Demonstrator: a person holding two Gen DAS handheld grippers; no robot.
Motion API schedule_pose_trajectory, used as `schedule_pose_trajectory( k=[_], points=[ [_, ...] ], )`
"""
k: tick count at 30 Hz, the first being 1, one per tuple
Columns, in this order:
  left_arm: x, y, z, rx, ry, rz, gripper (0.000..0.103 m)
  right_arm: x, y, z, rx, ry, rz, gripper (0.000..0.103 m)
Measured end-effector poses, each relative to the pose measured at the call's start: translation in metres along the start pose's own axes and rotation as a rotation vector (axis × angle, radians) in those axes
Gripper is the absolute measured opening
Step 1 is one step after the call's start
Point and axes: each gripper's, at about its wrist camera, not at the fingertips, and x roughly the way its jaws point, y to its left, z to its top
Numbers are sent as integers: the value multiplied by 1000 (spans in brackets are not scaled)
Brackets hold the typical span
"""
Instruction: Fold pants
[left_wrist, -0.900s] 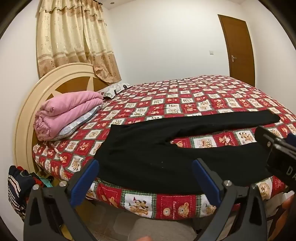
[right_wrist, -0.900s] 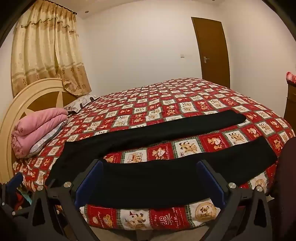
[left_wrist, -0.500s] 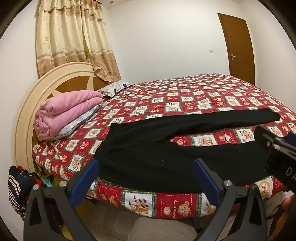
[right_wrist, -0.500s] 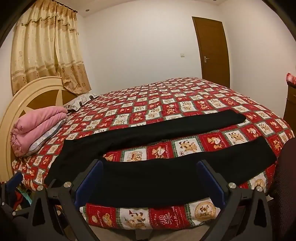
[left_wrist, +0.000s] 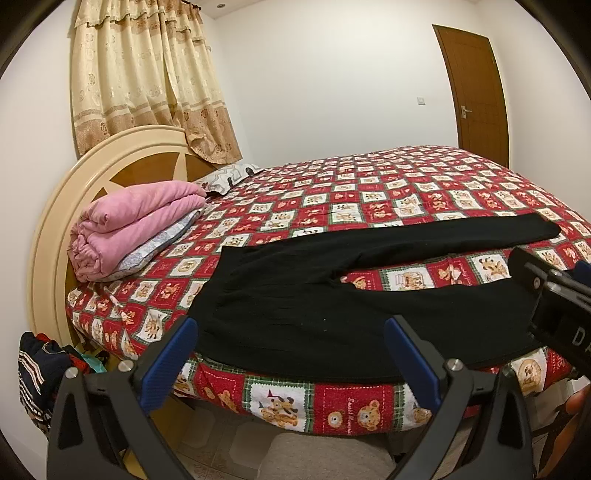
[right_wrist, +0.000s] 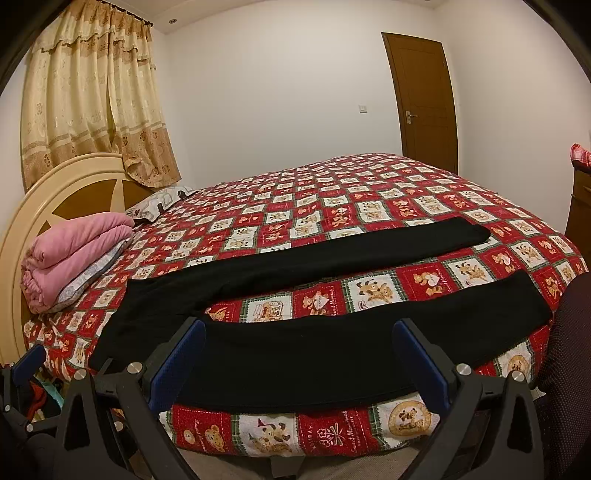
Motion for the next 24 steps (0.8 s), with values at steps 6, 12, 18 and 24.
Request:
schedule_pose_trajectory(
  k=[6, 12, 18, 24],
  points=[
    [0, 0, 0, 2, 0, 1, 103, 0, 0, 1, 1, -1, -1, 102],
    [0, -1, 0, 3, 0, 1, 103, -1, 0, 1, 4, 0, -1, 102],
    [0, -1, 0, 4, 1, 1, 103, -1, -1, 2, 5, 0, 0, 102],
    [0, -1, 0, 4, 1, 1, 103, -1, -1, 2, 5, 0, 1, 102]
  ],
)
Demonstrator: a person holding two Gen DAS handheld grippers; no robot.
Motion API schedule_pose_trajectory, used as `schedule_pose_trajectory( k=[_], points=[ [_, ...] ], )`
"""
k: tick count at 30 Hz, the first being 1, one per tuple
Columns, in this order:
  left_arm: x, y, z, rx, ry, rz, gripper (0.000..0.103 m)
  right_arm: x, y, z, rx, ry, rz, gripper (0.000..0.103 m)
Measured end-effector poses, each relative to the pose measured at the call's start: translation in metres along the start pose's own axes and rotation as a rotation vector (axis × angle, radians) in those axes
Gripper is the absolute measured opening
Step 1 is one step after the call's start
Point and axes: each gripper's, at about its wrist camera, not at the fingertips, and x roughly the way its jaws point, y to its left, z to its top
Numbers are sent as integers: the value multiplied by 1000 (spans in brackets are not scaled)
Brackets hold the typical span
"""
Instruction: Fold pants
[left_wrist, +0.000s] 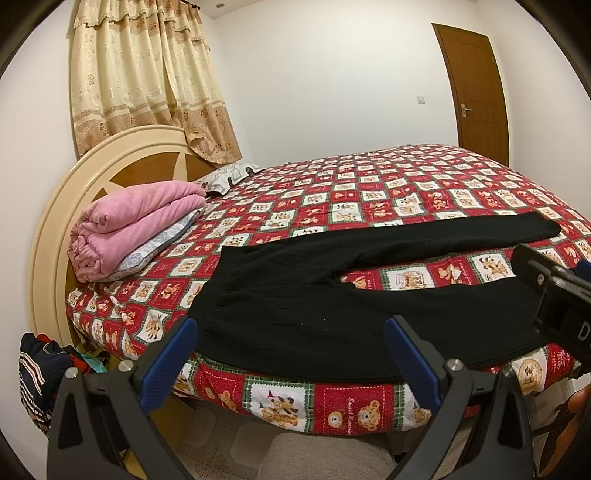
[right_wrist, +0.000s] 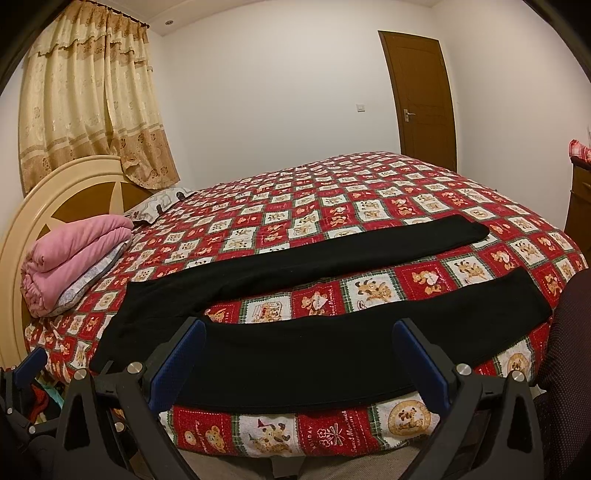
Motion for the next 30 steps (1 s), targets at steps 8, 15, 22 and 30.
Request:
schedule_pose_trajectory(
  k=[8, 15, 22, 30],
  points=[
    [-3, 2, 1, 0, 0, 0, 103, -1, -1, -1, 4, 0, -2, 102],
    [-2, 2, 0, 0, 2, 0, 103, 0, -1, -1, 5, 1, -2, 102],
    [-2, 2, -1, 1, 2, -1, 103, -1, -1, -2, 6, 2, -2, 102],
    [-2, 2, -1, 1, 4, -1, 103, 0, 0, -2, 7, 3, -2, 102]
  ],
)
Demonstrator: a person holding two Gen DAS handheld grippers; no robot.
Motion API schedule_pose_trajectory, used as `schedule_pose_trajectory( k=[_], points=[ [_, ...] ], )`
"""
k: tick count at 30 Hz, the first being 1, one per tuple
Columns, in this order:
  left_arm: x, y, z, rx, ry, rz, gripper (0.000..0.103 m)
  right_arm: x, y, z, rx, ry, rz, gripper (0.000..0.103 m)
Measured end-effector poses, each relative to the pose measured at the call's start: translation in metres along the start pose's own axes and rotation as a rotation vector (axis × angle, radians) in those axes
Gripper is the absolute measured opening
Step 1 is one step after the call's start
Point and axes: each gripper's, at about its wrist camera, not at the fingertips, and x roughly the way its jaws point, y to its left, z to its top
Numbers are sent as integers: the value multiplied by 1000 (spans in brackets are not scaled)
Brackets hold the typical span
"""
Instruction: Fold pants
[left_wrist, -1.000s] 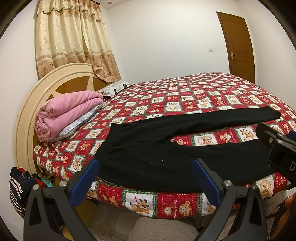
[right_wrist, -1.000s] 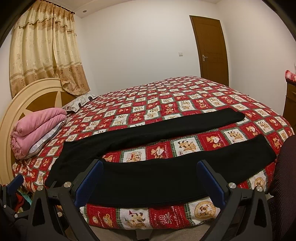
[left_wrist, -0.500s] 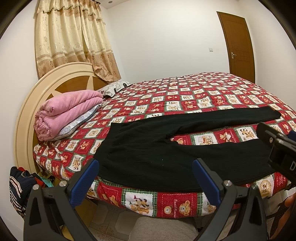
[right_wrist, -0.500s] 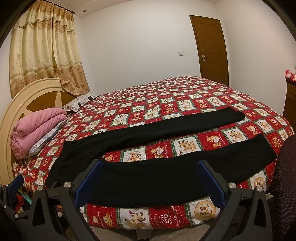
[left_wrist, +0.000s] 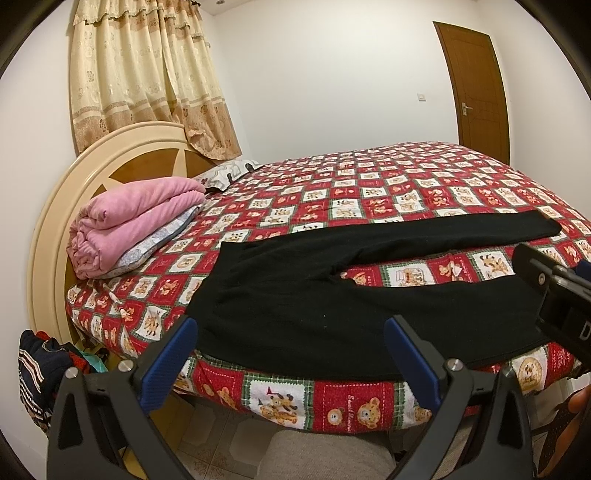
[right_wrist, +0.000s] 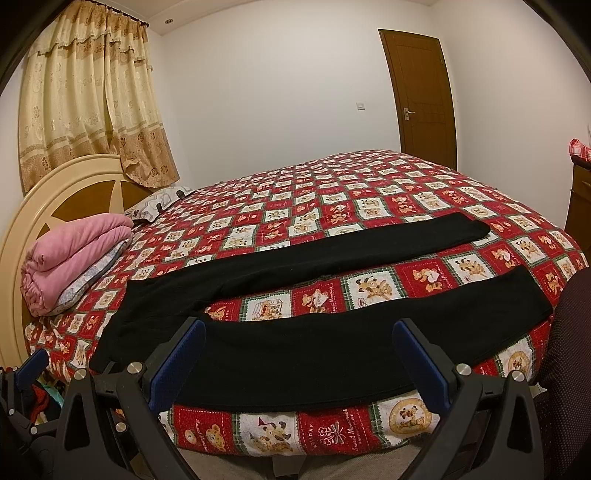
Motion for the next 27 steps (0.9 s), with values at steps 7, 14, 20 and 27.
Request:
schedule_pose_trajectory(
  k=[7, 14, 20, 27],
  points=[
    [0, 0, -4, 0, 5, -2, 103, 0, 1, -2, 0, 3, 0, 102],
    [6, 1, -11, -2, 27, -3, 103, 3, 2, -6, 3, 12, 0, 102],
    [24, 6, -12, -24, 86, -48, 103, 15, -2, -9, 0, 21, -20, 102],
    [90, 36, -19, -13, 220, -38, 103, 45, -19, -18, -4, 57, -44, 102]
  ],
)
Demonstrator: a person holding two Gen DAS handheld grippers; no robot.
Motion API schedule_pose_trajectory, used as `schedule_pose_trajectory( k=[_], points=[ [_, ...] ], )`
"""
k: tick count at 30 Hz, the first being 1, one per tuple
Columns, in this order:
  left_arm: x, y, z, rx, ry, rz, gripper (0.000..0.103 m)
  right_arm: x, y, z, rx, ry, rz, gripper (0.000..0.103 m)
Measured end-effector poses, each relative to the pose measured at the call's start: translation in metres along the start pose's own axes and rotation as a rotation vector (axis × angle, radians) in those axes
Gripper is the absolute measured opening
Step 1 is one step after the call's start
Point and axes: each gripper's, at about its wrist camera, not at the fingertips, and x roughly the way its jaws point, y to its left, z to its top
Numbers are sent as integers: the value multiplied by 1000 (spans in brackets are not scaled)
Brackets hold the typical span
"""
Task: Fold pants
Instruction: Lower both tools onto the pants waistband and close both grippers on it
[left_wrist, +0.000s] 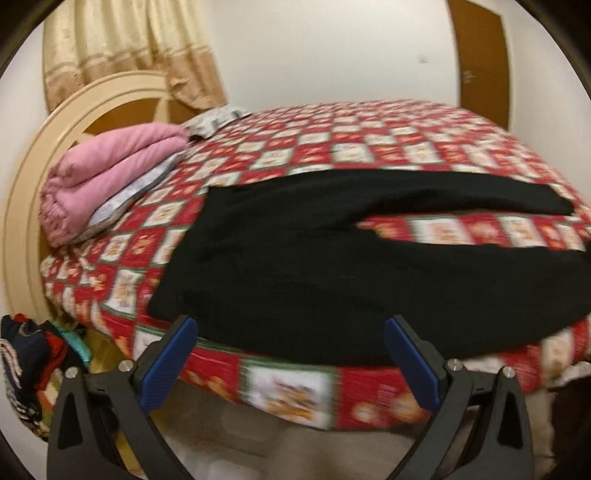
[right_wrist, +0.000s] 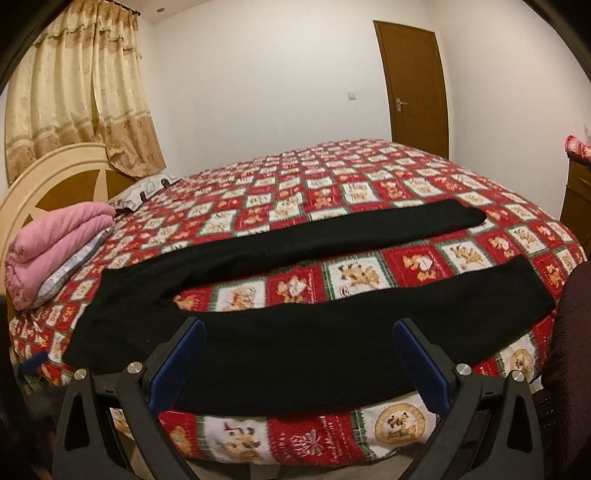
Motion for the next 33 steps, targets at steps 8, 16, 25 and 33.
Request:
schedule_pose_trajectory(
  k=[8, 16, 25, 33],
  points=[
    [82, 93, 67, -126, 39, 52, 103, 41, -8, 0, -69, 38, 15, 102],
    [189, 132, 133, -174, 163, -78, 90, 79, -5, 13, -93, 120, 25, 94],
    [265, 128, 143, -210, 298, -185, 89, 134, -8, 76, -197, 166, 118, 81],
    [269, 119, 145, -160, 237, -150, 92, 256, -14, 142, -390, 292, 155, 81]
  ],
)
